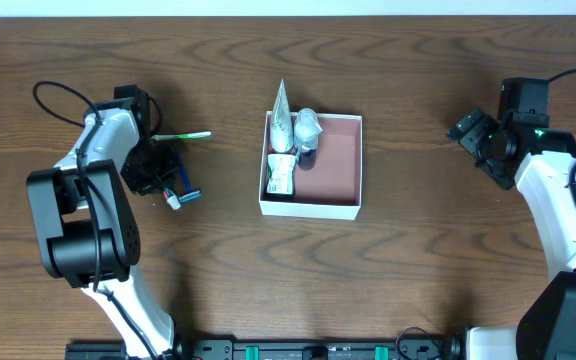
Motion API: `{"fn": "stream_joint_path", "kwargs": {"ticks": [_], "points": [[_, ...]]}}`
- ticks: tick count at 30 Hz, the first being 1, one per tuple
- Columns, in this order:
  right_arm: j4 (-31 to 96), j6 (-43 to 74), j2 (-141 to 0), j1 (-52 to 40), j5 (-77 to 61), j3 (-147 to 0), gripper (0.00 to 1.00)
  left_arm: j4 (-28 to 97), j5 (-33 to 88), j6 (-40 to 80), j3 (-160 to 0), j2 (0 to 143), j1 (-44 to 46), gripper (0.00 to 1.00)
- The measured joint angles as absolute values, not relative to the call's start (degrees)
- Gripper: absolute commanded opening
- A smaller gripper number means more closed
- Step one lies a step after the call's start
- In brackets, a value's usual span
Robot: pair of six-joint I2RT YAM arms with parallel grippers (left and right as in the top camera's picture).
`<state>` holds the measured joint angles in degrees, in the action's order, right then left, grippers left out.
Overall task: Pack container
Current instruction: 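Lift the toothpaste tube and carry it over the box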
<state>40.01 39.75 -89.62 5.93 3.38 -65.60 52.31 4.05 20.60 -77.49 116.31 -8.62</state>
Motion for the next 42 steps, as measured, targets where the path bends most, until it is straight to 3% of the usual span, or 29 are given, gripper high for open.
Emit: {"fn": "stream_joint_path", "kwargs": {"ticks": [10, 17, 22, 29, 36, 42], "points": [[40.0, 39.7, -89.6, 5.9, 3.4, -65.6, 0.99, 56.1, 4.2, 18.4, -77.6, 113.0, -8.6, 0.06], [40.0, 39.7, -89.6, 5.9, 3.4, -65.6, 0.99, 56.0, 4.7, 14.9, -78.0, 94.7, -4.5, 0.06], [40.0, 39.7, -89.6, 5.9, 3.4, -65.6, 0.99, 53.5, 3.8, 13.5, -78.8, 81.6, 6.1, 0.06], [40.0, 39.7, -89.6, 5.9, 3.4, -65.6, 0.99, 50.7, -5.7, 16.2, -79.2, 72.1, 29.4, 0.06], [40.0, 39.7, -89.6, 5.9, 3.4, -65.6, 0.99, 45.5, -20.2, 23.3, -79.2, 76.0, 47.0, 0.06], [40.0, 39.7, -89.6, 5.9, 3.4, -65.6, 0.99, 40.0, -26.6, 27.5, -79.2, 86.5, 51.7, 0.06]]}}
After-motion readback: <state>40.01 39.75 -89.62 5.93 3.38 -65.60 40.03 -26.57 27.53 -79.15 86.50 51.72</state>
